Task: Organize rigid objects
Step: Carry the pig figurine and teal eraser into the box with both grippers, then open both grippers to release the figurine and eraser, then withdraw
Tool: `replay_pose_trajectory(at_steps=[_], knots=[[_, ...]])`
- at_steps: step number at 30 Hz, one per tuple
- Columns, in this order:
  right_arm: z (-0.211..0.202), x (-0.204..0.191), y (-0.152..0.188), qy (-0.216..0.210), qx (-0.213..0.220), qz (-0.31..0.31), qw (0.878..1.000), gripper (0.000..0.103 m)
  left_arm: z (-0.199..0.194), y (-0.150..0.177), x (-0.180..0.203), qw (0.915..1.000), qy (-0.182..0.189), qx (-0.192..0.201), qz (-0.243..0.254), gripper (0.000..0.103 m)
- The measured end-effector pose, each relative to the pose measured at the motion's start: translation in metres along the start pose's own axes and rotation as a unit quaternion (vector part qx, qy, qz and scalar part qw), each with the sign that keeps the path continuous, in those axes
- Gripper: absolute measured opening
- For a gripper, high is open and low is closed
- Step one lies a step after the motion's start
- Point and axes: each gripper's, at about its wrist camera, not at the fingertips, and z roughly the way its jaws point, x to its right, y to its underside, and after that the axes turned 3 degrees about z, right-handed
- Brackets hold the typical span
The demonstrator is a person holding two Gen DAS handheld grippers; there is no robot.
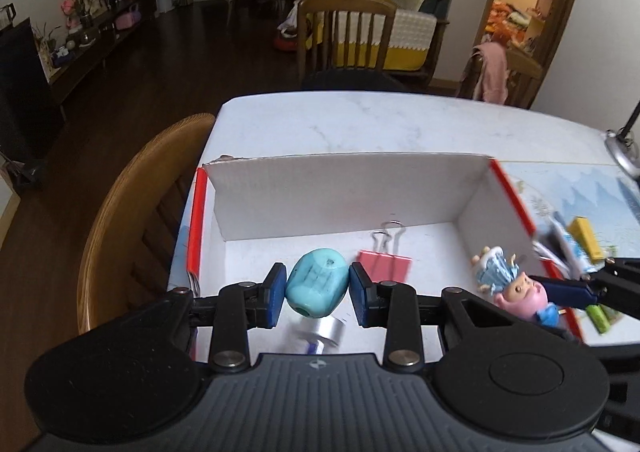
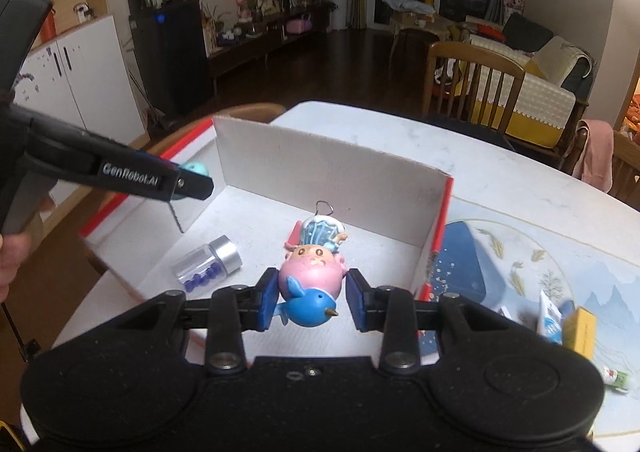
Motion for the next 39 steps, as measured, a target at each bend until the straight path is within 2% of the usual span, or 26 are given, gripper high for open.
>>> replay_pose_trajectory(at_steps=[11,19,28,39], knots=[[0.062,-0.012,-0.007,0.003,-0.073,-0.020,0.997,0.035,0.078,-0.022,0.003,0.9963,-0.008,-0.078,0.036,0.033],[0.088,-0.010,-0.008,0.004,-0.117,-0.015,0.993,0.035,0.111,-0.023,0.011,0.9918,-0.005,-0.118,0.049,0.033],[0.093,-0.011,-0.004,0.001,-0.144,-0.006,0.990,0.035,0.129,-0.017,0.009,0.9870,-0.001,-0.154,0.046,0.034],[0.091,-0.010,-0.007,0.011,-0.155,-0.005,0.988,0.037,0.121,-0.015,0.003,0.9878,0.009,-0.153,0.027,0.034]])
